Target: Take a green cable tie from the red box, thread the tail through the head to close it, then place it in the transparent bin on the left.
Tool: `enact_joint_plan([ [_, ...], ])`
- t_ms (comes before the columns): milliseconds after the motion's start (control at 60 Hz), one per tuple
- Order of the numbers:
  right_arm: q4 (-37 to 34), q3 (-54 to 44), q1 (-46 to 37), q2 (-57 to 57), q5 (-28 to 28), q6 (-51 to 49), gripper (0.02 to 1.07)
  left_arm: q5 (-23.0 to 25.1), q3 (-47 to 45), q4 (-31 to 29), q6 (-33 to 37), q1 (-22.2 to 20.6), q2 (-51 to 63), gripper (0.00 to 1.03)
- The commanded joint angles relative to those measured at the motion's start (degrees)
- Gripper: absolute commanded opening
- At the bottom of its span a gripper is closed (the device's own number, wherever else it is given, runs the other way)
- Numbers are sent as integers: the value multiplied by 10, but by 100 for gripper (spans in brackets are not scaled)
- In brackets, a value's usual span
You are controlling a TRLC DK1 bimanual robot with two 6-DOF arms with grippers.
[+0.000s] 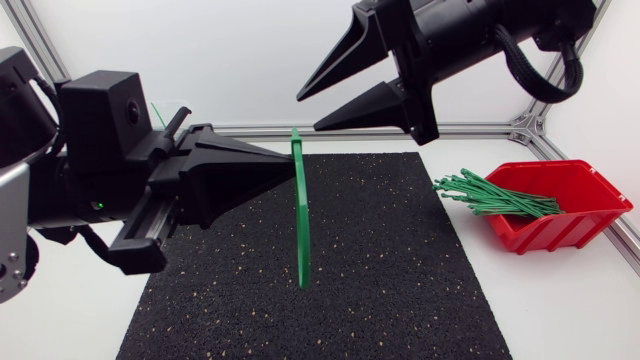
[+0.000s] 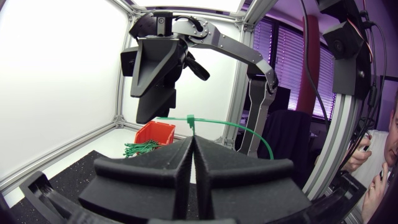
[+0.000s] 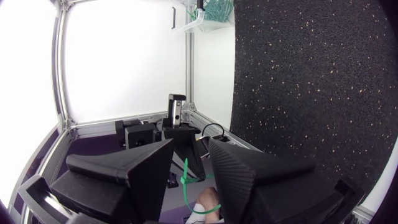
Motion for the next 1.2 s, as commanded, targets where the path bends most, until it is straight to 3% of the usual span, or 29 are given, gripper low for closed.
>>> enact_joint_plan([
  [0, -16, 14, 3, -10, -8, -19, 44, 3, 15, 1, 23, -1, -7, 3],
  [283, -34, -2, 32, -19, -13, -31, 43, 4, 14, -2, 32, 3, -9, 3],
  [500, -38, -10, 45, -21, -13, -32, 39, 3, 16, -4, 32, 4, -8, 3],
  [600, -38, -12, 47, -26, -7, -33, 29, 4, 17, -6, 32, 4, -8, 3],
  [1033, -39, -29, 57, -25, -7, -36, 26, 3, 19, -6, 35, 4, -8, 3],
  [1183, -39, -30, 60, -28, 1, -36, 20, 4, 17, -8, 36, 4, -10, 3],
])
